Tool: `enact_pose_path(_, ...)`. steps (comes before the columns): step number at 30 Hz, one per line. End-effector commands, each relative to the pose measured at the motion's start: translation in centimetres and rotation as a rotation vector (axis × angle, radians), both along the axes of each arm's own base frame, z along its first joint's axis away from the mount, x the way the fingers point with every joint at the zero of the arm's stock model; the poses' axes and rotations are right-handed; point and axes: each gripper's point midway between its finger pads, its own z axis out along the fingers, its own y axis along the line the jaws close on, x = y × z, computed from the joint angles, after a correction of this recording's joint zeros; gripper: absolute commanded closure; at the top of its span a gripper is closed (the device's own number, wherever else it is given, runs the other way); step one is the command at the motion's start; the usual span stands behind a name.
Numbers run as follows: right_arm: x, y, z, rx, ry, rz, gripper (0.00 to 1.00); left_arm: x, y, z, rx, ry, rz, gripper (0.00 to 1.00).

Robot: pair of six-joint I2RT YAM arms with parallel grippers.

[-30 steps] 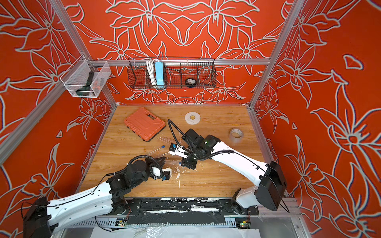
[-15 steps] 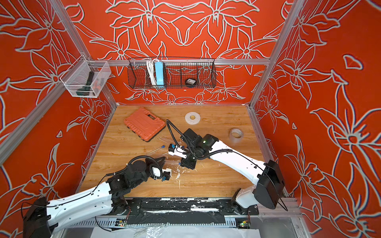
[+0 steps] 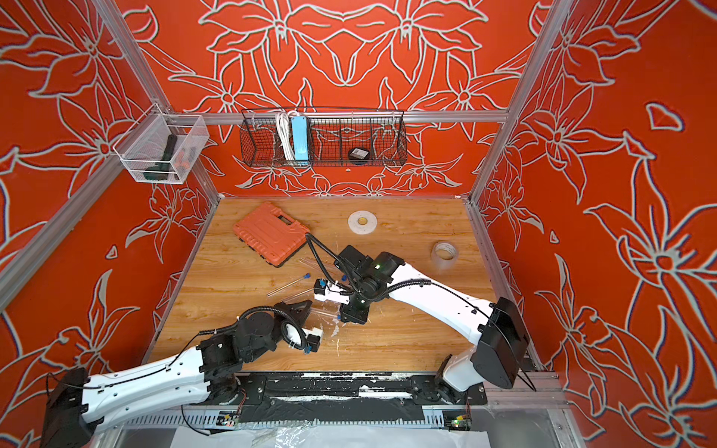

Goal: Insert stoppers into test tubes
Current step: Insert the stopper into the test tube.

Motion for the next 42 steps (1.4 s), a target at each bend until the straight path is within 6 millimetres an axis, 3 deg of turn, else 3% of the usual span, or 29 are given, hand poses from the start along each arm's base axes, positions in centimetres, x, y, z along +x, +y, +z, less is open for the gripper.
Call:
enact_pose_path(1,2.4,3.9,3.8,0.195,-0.118,0.029,0.93,-2.7,-2.5,-0.1,0.026,-0.026,-0.200,1.00)
enact_pose_path(10,3.1,6.4,5.6,0.304,-0.122,0.016,0.96,-3.4,-3.8,1.6,-0.083,-0.020,-0.253,1.00)
enact_pose_path(20,2.3,8.9,7.3,0.421,-0.110,0.059,0.97,-5.0,-4.7,3.9,-0.242,0.009,-0.331,1.00)
enact_pose_path(31,0.3,11.8,8.3,0.488,-0.086,0.151,0.97,-6.0,-5.0,4.8,-0.307,0.019,-0.386,1.00)
enact_pose_path(42,1.1,12.9,8.7,0.513,-0.121,0.137,0.98,-6.3,-4.9,5.1,-0.325,0.016,-0.394,1.00)
